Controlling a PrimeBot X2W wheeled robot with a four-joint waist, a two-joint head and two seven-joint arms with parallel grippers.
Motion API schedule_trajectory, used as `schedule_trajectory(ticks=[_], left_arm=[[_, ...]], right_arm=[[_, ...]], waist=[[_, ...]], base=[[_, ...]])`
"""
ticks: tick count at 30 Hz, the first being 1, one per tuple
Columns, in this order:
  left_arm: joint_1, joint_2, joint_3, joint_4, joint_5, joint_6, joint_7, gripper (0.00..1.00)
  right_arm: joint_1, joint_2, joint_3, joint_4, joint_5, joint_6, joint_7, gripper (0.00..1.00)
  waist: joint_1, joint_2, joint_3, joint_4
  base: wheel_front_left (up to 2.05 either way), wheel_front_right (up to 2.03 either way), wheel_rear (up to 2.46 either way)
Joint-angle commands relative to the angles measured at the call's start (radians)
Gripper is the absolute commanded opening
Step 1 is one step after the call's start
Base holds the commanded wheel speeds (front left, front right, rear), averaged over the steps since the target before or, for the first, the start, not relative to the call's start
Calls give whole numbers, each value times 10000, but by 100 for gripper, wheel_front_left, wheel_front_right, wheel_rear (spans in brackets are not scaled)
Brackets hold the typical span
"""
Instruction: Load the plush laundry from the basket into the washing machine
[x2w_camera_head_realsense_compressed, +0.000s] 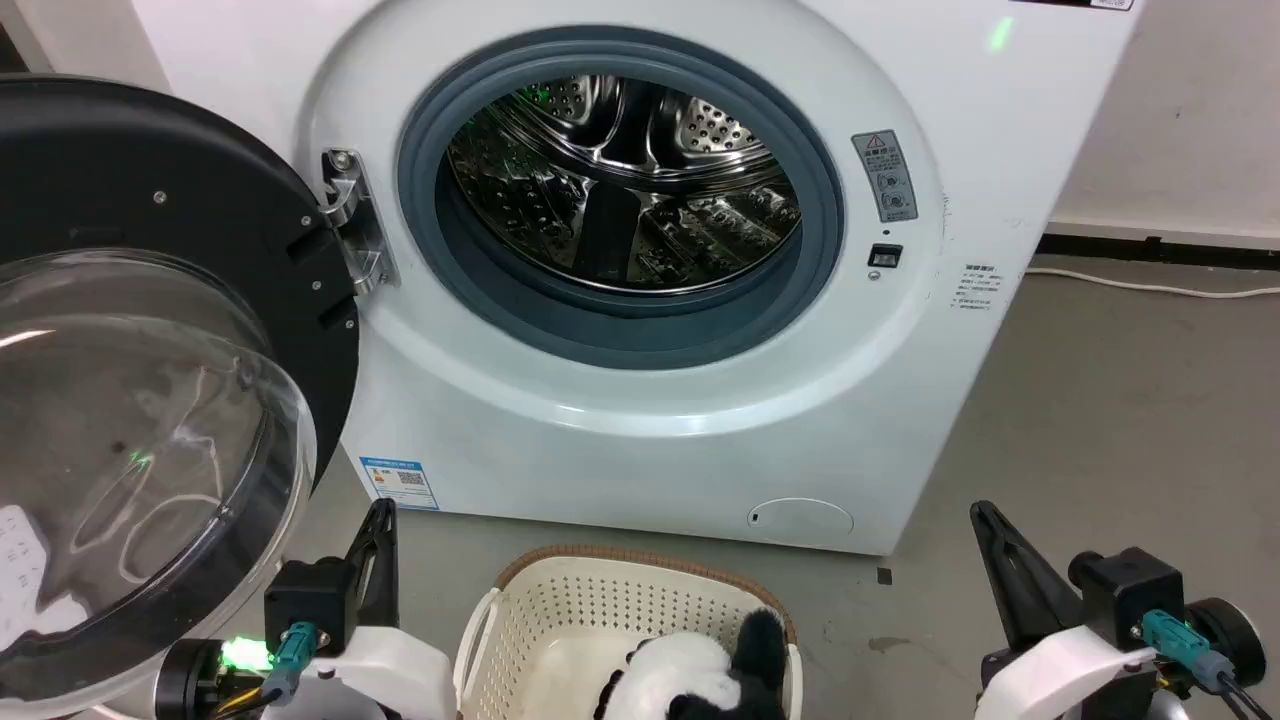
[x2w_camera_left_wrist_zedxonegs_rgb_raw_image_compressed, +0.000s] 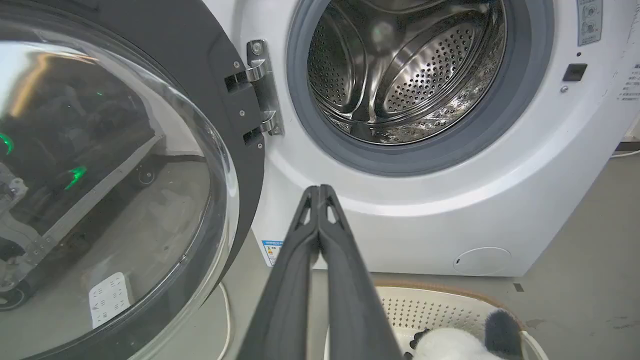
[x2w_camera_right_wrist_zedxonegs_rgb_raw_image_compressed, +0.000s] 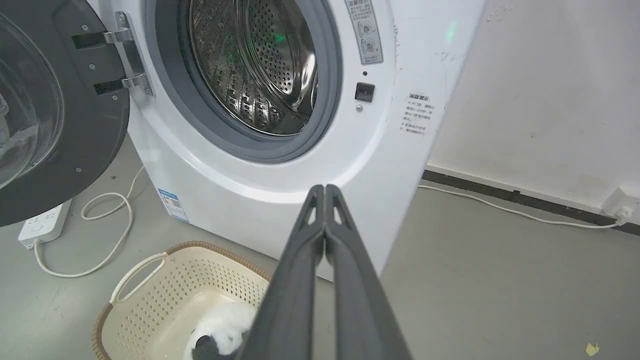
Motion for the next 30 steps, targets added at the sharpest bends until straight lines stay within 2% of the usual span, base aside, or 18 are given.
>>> schedule_trajectory(ticks=[1,30], left_arm=[[-46,1,3,-43,26,30,3,0],[-46,1,3,-43,26,30,3,0]], right_arm=[[-116,1,-9,-45,-62,-9,3,0],[-116,1,-9,-45,-62,-9,3,0]], waist=[[0,0,0,0],[0,0,0,0]], base=[[0,0,0],[0,0,0]])
